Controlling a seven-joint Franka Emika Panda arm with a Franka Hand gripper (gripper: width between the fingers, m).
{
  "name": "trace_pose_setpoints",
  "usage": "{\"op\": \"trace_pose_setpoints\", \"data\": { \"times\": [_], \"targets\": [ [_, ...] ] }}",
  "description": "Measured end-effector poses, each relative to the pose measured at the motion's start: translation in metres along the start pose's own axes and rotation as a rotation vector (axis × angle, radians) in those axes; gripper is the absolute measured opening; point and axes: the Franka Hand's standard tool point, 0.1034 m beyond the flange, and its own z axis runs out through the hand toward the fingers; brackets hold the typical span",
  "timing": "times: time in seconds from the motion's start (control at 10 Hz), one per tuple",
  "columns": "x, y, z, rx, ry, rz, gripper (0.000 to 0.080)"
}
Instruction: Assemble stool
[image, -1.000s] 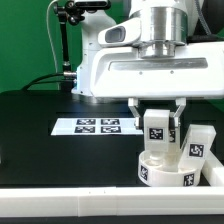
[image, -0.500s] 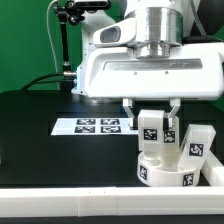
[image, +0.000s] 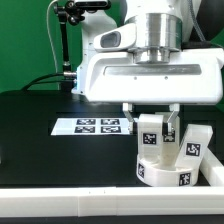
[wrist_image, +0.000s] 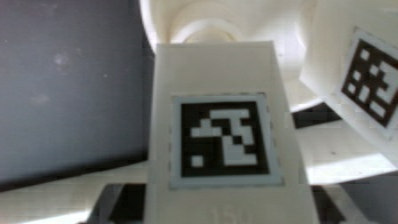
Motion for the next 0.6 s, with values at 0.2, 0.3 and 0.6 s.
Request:
{"op": "trace_pose_setpoints", "data": {
  "times": [0.2,0.3,0.6],
  "targets": [
    [-0.0052,0.0011,0.0055,-0.007,-0.008,-0.005,0.0337],
    [-0.0039,0.0013,0.0061,-0.007,0.003,-0.006,0.0337],
    [-0.0009,0.0013,0.0068,-0.007,0.032,-0.010,0.0337]
  ]
}}
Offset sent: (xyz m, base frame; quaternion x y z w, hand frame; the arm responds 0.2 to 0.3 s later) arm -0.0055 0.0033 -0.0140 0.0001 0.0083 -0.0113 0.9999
